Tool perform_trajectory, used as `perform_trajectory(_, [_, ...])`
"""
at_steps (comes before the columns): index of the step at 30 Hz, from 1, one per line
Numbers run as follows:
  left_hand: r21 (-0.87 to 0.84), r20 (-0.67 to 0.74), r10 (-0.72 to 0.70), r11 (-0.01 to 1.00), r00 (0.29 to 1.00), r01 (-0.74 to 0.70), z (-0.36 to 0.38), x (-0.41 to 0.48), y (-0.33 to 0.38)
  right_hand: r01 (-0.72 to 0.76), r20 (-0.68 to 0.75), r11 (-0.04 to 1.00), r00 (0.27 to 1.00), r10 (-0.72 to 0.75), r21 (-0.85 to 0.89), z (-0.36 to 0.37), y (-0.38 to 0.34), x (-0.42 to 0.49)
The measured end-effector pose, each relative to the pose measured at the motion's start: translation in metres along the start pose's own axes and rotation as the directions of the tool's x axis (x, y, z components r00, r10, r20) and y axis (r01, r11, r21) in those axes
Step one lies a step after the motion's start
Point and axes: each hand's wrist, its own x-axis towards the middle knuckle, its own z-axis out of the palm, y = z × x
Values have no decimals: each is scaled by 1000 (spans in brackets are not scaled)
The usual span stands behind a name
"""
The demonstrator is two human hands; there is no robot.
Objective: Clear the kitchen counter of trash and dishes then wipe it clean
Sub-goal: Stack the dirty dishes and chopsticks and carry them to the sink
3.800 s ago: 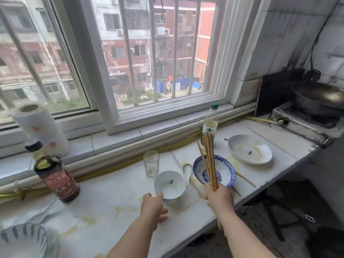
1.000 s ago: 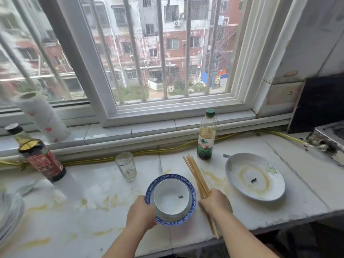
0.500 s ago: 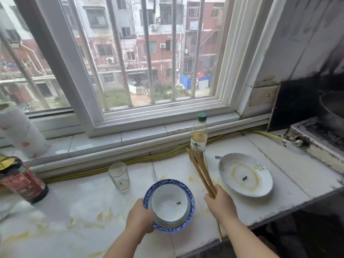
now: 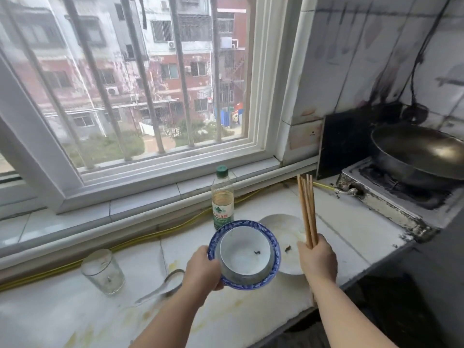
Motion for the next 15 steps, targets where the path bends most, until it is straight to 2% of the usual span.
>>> perform_trajectory(4, [-43,10,-24,999,1000,25,44,12,16,-97,42,990,994,102,-101,-27,28,54])
perform_trajectory(9, [-66,-34,-69,996,997,67,78,26,23,-79,278,978,952,131,-193,-20,52,83])
perform_trajectory(15, [-49,-90,-78,996,993,74,84,31,23,-167,363,978,909,203,-127,-14,60,88])
